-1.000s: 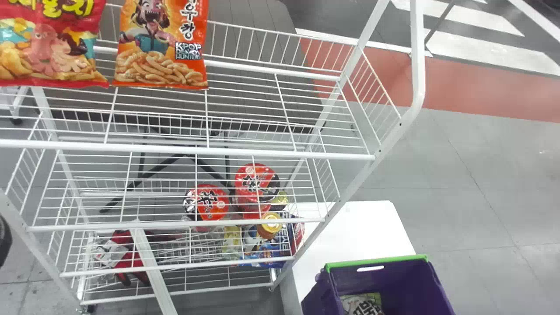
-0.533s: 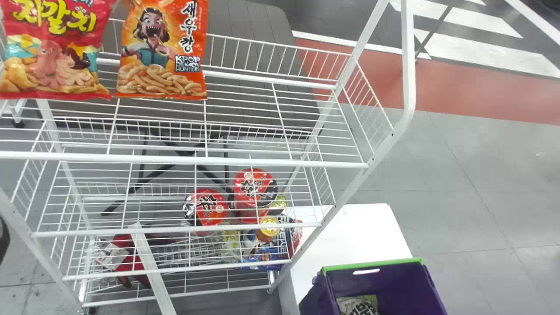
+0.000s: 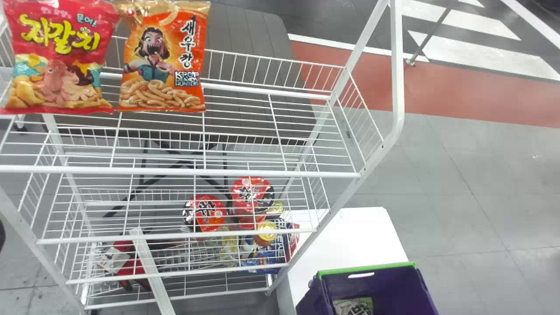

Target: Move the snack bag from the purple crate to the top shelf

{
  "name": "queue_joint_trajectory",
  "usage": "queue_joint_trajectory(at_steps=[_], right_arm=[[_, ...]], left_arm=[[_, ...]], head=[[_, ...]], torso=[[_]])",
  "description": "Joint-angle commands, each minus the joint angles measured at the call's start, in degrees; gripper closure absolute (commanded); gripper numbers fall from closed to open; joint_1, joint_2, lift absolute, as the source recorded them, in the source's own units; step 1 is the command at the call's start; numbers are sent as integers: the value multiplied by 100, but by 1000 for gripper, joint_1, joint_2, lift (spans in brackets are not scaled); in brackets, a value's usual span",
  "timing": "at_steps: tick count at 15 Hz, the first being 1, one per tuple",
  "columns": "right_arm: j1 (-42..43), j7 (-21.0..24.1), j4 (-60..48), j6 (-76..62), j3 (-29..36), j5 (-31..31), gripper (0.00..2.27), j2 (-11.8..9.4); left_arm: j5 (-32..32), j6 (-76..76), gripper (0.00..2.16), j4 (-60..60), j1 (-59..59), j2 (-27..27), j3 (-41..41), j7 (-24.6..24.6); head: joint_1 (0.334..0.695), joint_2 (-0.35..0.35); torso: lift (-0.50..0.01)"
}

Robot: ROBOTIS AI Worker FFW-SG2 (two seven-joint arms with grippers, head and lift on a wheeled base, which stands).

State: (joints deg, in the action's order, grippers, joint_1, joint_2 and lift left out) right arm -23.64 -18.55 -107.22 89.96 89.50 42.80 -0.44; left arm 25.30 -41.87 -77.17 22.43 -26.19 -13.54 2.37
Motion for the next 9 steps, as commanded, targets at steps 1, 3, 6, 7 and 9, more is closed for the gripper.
queue_joint_trajectory(at_steps=[1, 3, 6, 7, 9], right_arm=[[0, 0, 0, 12, -55, -35, 2253, 49], [9, 9, 8, 12, -99, -61, 2253, 49], [26, 9, 35, 12, -108, -97, 2253, 49], [26, 9, 52, 12, -108, -114, 2253, 49], [26, 9, 70, 12, -108, -123, 2253, 49]], left_arm=[[36, 0, 134, 0, -2, -18, 0, 0], [45, 0, 134, 0, -2, -9, 9, 0], [45, 0, 134, 0, -2, 9, 18, 0], [45, 0, 134, 9, -2, 18, 18, 0], [45, 0, 134, 0, 7, 26, 18, 0]], head=[[695, -350], [695, -350], [695, -350], [695, -350], [695, -350]], torso=[[-56], [-48], [-36], [-32], [-24]])
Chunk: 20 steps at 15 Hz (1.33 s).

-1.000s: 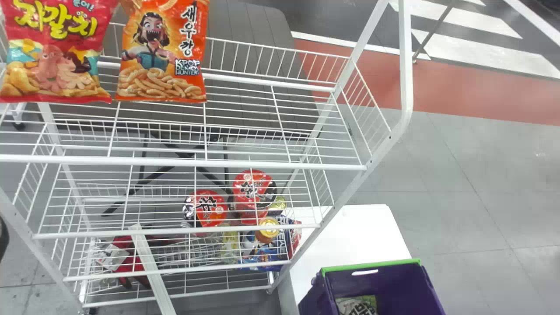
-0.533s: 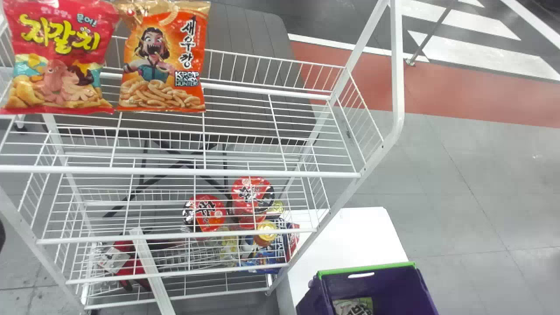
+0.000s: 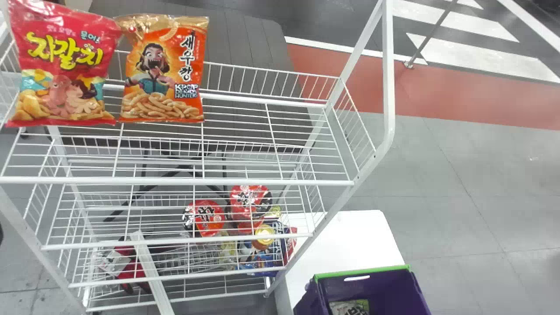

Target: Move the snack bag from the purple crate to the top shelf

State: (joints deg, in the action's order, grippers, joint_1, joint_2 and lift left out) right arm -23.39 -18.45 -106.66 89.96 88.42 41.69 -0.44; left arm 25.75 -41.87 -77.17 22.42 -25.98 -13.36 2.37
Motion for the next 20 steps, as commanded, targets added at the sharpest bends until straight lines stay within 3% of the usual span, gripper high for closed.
queue_joint_trajectory(at_steps=[1, 13, 15, 17, 20], right_arm=[[1, 0, 14, 12, -9, -12, 2253, 49], [19, -27, -74, 12, -132, 6, 2253, 49], [19, -326, -302, 12, -132, 349, 2253, 49], [19, -651, -733, 12, -123, 1087, 2253, 49], [194, -651, -1577, 12, -132, 1693, 2253, 49]], left_arm=[[0, 0, 134, 0, 8, 5, 9, 0], [0, 0, 134, -9, 17, -47, 27, 0], [0, 0, 134, -18, 17, -47, 27, 0], [-9, 0, 134, -53, 17, -65, -9, 0], [-9, 0, 134, -62, 34, -74, 9, 0]], head=[[695, -350], [695, -350], [695, -350], [695, -350], [695, -350]], torso=[[-20], [10], [10], [10], [0]])
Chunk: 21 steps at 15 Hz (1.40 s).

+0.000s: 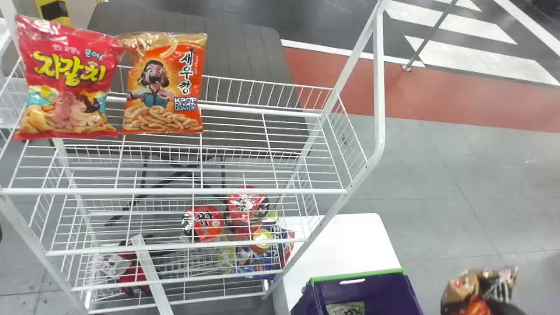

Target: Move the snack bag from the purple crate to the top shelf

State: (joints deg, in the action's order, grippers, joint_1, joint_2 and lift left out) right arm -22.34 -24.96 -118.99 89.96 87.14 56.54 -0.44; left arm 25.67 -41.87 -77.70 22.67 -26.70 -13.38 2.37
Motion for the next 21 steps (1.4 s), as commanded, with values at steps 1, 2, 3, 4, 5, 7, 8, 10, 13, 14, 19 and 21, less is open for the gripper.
queue_joint_trajectory(at_steps=[1, 2, 3, 4, 5, 7, 8, 10, 13, 14, 19, 21], right_arm=[[107, -44, -625, 12, -118, 270, 2253, 49], [116, -97, -836, 12, -259, 279, 2253, 49], [116, -97, -1029, 12, -443, 358, 2253, 49], [107, -114, -1161, 12, -654, 375, 2253, 49], [107, -114, -1275, 12, -857, 375, 2253, 49], [54, -132, -1477, 12, -1278, 305, 2253, 49], [10, -132, -1574, 12, -1551, 226, 2253, 49], [-429, -26, -1882, 12, -2465, -134, 2253, 49], [-1449, 536, -2567, -914, -4249, -1242, 2253, 49], [-1510, 571, -2743, -1055, -4539, -1558, 2253, 49], [-1625, 589, -3103, -1934, -5400, -1998, 2253, 49], [-1633, 606, -3077, -2812, -5919, -2332, 2250, 49]], left_arm=[[0, 0, 134, -8, 9, -2, 19, 0], [0, 0, 134, -8, 9, 16, 28, 0], [-9, 0, 134, -8, 9, 33, 28, 0], [-27, 0, 134, 0, 18, 59, 28, 0], [-35, 18, 134, 0, 9, 77, 28, 0], [-35, 18, 134, 18, 9, 103, 37, 0], [-44, 18, 134, 27, 0, 121, 46, 0], [-44, 18, 134, 35, -8, 147, 46, 0], [-44, 18, 134, 35, -8, 147, 55, 0], [-53, 18, 134, 35, -8, 147, 55, 0], [-44, 0, 134, 44, -8, 183, 55, 0], [-53, 0, 134, 44, -8, 200, 55, 0]], head=[[695, -350], [695, -350], [695, -350], [695, -350], [695, -330], [695, -283], [695, -236], [695, -196], [695, -72], [695, -45], [695, 44], [695, 71]], torso=[[0], [0], [0], [0], [0], [0], [0], [0], [0], [0], [0], [0]])
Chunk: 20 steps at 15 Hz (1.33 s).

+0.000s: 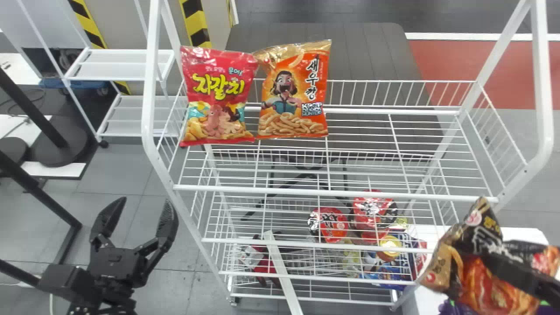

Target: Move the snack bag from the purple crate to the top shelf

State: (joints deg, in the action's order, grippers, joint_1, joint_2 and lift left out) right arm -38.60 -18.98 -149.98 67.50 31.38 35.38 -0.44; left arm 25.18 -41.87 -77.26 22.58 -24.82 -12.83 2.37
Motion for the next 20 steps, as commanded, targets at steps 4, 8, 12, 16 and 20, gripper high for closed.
queue_joint_trajectory(at_steps=[4, 8, 12, 16, 20], right_arm=[[212, 193, 224, -1691, -1135, -673, 2236, 49], [423, 333, 795, -3097, -1776, -708, 2213, 49], [625, 430, 2034, -5963, -2453, -664, 2202, 49], [1276, 412, 4038, -8423, -2945, -515, 2145, 49], [2102, -80, 5444, -8634, -2963, 276, 2148, 49]], left_arm=[[-4, -36, 134, -9, 0, 12, 0, 0], [-39, -53, 134, -9, 27, 21, 0, 0], [-57, -71, 134, -35, 71, 21, 0, 0], [-83, -106, 134, -35, 115, 30, 0, 0], [-92, -194, 134, -44, 150, -5, 0, 0]], head=[[695, 107], [695, 138], [695, 145], [695, 117], [695, 89]], torso=[[0], [0], [0], [0], [0]])
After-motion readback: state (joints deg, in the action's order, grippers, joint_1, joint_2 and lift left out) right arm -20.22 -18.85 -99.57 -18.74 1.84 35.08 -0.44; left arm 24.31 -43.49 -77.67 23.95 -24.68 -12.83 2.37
